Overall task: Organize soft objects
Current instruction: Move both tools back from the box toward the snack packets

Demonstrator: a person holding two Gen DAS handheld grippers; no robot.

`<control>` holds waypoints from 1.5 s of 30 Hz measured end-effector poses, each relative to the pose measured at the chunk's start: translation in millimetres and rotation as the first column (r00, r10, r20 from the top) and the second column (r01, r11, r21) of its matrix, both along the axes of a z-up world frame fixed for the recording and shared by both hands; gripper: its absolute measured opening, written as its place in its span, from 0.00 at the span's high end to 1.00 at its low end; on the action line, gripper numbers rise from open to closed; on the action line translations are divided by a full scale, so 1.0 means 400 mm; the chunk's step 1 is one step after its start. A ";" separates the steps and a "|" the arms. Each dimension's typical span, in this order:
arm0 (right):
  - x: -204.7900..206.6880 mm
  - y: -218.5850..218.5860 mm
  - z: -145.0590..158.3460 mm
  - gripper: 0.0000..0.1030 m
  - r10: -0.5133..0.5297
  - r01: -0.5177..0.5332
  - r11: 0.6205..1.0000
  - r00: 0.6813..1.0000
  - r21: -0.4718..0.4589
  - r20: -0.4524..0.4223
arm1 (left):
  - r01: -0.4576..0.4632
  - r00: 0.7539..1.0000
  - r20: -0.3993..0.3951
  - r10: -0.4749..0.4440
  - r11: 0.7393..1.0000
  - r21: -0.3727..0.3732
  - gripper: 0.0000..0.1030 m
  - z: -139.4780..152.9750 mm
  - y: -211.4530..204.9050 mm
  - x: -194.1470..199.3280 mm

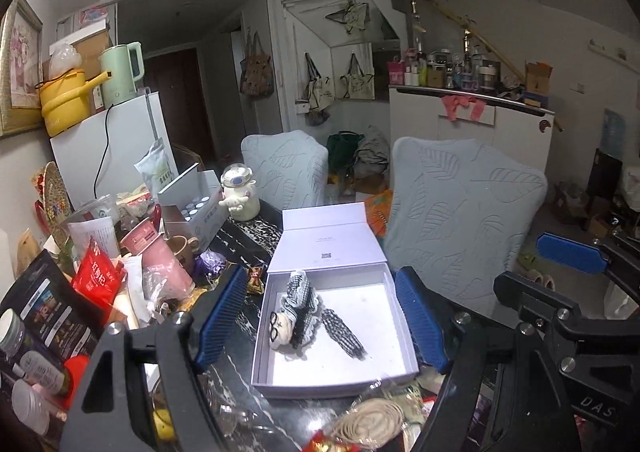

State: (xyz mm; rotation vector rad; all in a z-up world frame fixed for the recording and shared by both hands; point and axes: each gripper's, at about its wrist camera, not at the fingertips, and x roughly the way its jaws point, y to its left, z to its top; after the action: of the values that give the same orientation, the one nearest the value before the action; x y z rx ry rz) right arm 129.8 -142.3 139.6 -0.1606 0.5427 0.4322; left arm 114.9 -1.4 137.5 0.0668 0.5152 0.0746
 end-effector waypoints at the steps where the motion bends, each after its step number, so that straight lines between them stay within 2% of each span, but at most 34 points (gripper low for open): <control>1: -0.011 -0.005 0.000 0.44 -0.001 0.001 1.000 1.000 0.001 0.000 | 0.003 1.000 0.003 -0.003 1.000 -0.002 0.26 -0.001 -0.002 -0.013; 10: -0.109 -0.050 -0.039 0.44 -0.026 0.026 1.000 1.000 -0.002 -0.001 | 0.049 0.999 -0.010 -0.049 0.999 -0.006 0.26 -0.037 -0.041 -0.108; 20: -0.186 -0.090 -0.112 0.44 -0.050 0.050 0.999 0.999 -0.013 -0.020 | 0.083 0.994 -0.067 -0.085 0.996 -0.032 0.26 -0.122 -0.074 -0.177; 26: -0.215 -0.108 -0.162 0.44 -0.063 0.062 0.998 0.997 -0.035 -0.035 | 0.080 0.992 -0.094 -0.081 0.997 -0.015 0.26 -0.175 -0.083 -0.212; 37: -0.244 -0.141 -0.272 0.44 -0.092 0.089 0.996 0.986 -0.025 -0.137 | 0.127 0.978 -0.165 -0.131 0.991 -0.033 0.26 -0.258 -0.082 -0.244; 41: -0.248 -0.145 -0.309 0.44 -0.102 0.099 0.995 0.982 -0.030 -0.160 | 0.111 0.974 -0.191 -0.121 0.992 -0.063 0.26 -0.299 -0.067 -0.244; 45: -0.243 -0.144 -0.343 0.44 -0.108 0.103 0.994 0.977 -0.035 -0.182 | 0.060 0.972 -0.224 -0.075 0.996 -0.072 0.26 -0.345 -0.041 -0.229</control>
State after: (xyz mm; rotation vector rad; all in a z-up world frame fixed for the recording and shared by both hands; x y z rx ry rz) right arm 32.8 -199.9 2.3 -0.1162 0.7349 0.3381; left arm 23.4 -17.8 -0.7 0.0297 0.7430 -0.0165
